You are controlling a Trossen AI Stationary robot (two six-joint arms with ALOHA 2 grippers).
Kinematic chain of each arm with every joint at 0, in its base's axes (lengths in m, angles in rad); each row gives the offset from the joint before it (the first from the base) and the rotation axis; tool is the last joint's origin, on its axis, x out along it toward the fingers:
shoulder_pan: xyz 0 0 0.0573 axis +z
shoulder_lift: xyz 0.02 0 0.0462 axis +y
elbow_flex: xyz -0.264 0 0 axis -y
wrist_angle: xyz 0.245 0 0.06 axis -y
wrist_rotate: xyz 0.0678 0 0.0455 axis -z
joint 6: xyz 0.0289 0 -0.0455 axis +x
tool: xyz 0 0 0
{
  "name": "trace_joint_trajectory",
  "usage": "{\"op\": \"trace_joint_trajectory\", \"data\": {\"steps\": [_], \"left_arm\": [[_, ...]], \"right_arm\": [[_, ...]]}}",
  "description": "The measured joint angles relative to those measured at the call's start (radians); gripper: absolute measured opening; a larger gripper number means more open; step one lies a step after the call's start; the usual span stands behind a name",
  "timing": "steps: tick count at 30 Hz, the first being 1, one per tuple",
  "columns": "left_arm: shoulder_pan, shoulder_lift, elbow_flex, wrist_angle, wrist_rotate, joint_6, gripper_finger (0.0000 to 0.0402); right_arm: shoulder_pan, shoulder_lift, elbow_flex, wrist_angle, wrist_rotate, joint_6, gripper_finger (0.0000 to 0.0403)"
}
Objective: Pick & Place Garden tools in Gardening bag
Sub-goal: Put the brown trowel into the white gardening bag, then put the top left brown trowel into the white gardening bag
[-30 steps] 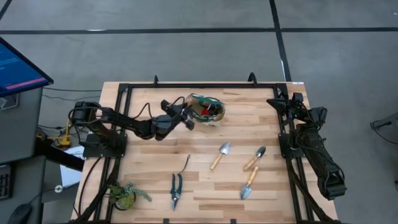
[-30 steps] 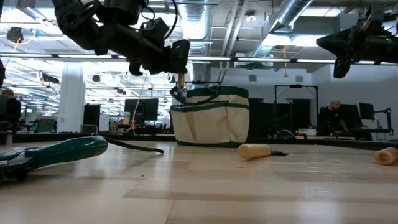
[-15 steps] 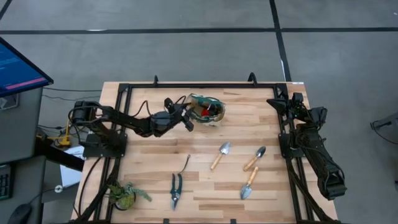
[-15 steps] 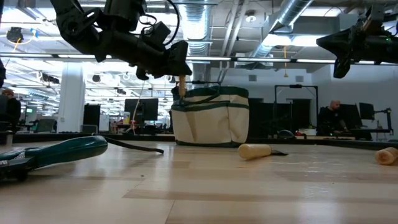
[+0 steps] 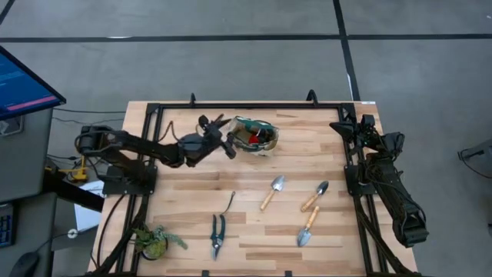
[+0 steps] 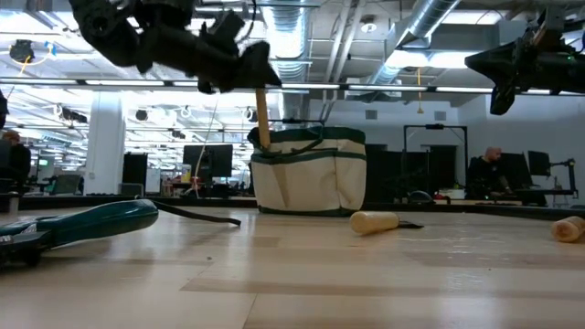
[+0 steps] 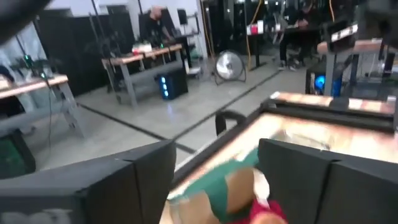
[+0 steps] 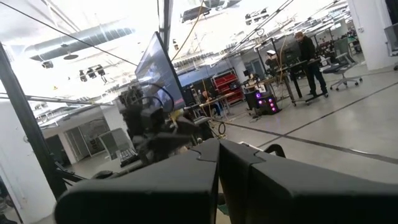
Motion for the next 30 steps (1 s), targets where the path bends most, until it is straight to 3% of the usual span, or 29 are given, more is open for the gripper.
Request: {"op": "trace_joint_trajectory", "data": {"steps": [8, 15, 19, 23, 30], "left_arm": [[-0.014, -0.208, 0.0, -0.043, -0.001, 0.006, 0.0251], [-0.121, -0.458, 0.0, -0.065, 0.004, -0.056, 0.0237], [-0.184, -0.596, 0.0, -0.086, 0.078, -0.117, 0.0219], [-0.241, -0.709, 0.0, -0.101, 0.13, -0.167, 0.017], [-0.333, -0.854, 0.0, -0.282, 0.137, -0.236, 0.0016]], "right_arm": [[0.0, 0.0, 0.0, 0.0, 0.0, 0.015, 0.0], [0.0, 0.0, 0.0, 0.007, 0.172, 0.359, 0.0], [0.0, 0.0, 0.0, 0.01, 0.242, 0.425, 0.0], [-0.001, 0.0, 0.0, -0.032, 0.309, 0.336, 0.0], [-0.001, 0.0, 0.0, -0.038, 0.372, 0.381, 0.0]]}}
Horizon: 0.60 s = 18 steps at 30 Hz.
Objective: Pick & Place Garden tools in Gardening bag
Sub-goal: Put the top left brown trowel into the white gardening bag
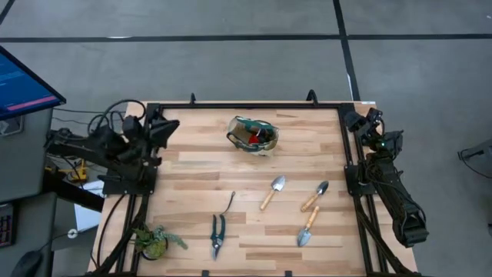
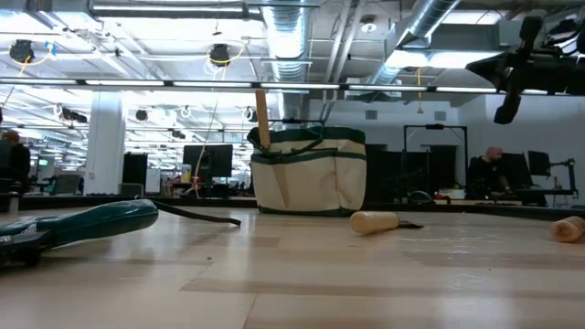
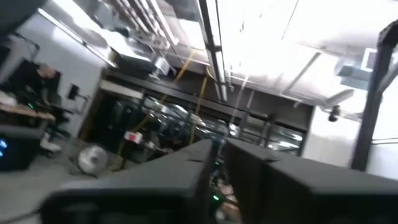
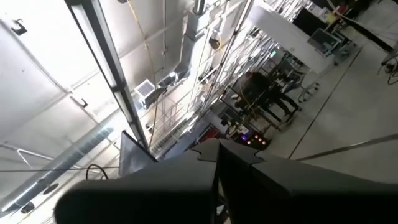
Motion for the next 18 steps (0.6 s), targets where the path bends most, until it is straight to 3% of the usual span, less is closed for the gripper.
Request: {"op": "trace_joint_trajectory", "data": {"steps": [6, 12, 15, 18], "left_arm": [[-0.044, -0.086, 0.0, -0.136, -0.001, -0.018, 0.0002], [-0.077, -0.213, 0.0, -0.299, 0.016, -0.014, 0.0001], [-0.077, -0.299, 0.0, -0.428, 0.008, -0.009, 0.0001], [-0.077, -0.371, 0.0, -0.56, -0.04, -0.012, 0.0001]], "right_arm": [[0.002, 0.0, 0.0, 0.014, -0.014, -0.047, 0.0], [0.06, 0.001, 0.108, -0.009, -0.136, -0.155, 0.0], [0.119, 0.009, 0.225, -0.169, -0.141, -0.263, 0.0001], [0.196, 0.027, 0.391, -0.456, -0.121, -0.443, 0.0001]]}}
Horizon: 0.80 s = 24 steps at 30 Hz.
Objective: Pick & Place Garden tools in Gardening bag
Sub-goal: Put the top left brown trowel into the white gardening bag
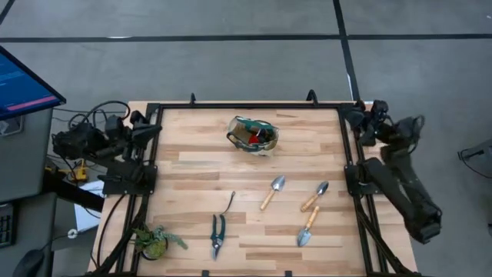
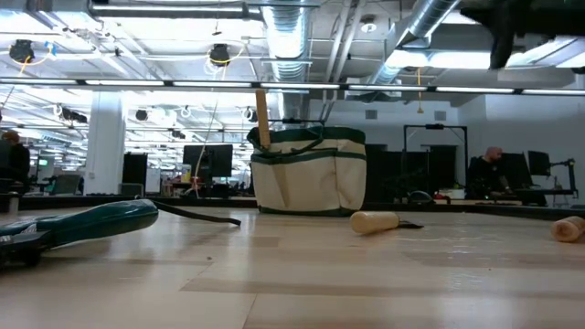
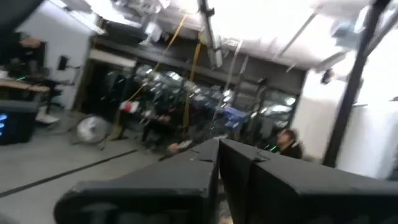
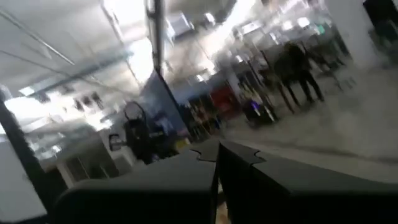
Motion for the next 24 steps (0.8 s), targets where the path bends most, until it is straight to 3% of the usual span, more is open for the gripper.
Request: {"op": "trace_joint_trajectory", "data": {"steps": [5, 10, 17, 20, 24], "left_arm": [[0.0, -0.113, 0.0, -0.162, -0.026, -0.003, 0.0001], [0.0, -0.197, 0.0, -0.289, -0.056, -0.024, 0.0001], [0.0, -0.241, -0.001, -0.417, -0.054, -0.057, 0.0001], [0.0, -0.24, 0.0, -0.45, -0.023, -0.069, 0.0001], [0.001, -0.238, 0.0, -0.501, -0.013, -0.083, 0.0001]], "right_arm": [[0.167, 0.109, 0.281, -0.657, 0.209, -0.315, 0.0], [0.385, 0.276, 0.431, -1.028, 0.485, -0.315, 0.0], [0.746, 0.542, 0.451, -1.02, 0.717, -0.194, 0.0], [0.893, 0.661, 0.459, -0.977, 0.744, -0.2, 0.0], [1.075, 0.814, 0.532, -0.964, 0.744, -0.33, 0.0]]}}
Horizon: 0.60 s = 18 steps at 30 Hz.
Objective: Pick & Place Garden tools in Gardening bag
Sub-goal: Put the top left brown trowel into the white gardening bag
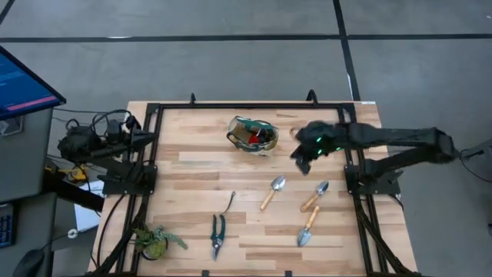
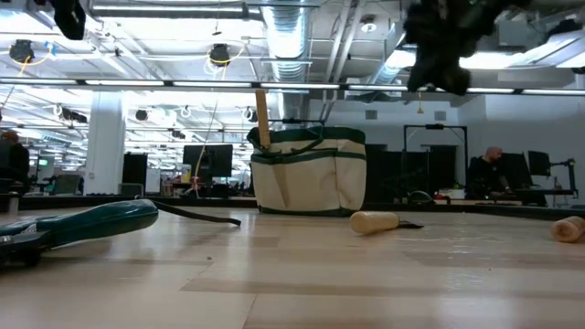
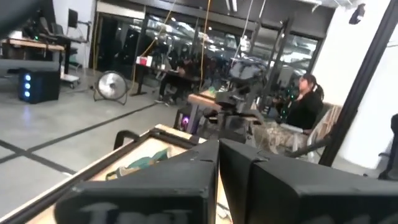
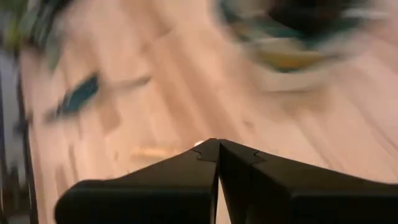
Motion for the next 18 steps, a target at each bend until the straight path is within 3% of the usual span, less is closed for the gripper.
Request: {"op": "trace_joint_trajectory", "data": {"steps": [8, 18], "left_arm": [[0.0, -0.003, -0.075, -0.025, -0.001, -0.004, 0.0001], [0.0, -0.003, -0.198, 0.036, 0.003, -0.047, 0.0001]], "right_arm": [[0.193, 0.32, 0.254, -0.068, -0.001, -0.37, 0.0021], [0.269, 0.694, 0.544, -0.223, 0.0, -0.761, 0.0175]]}}
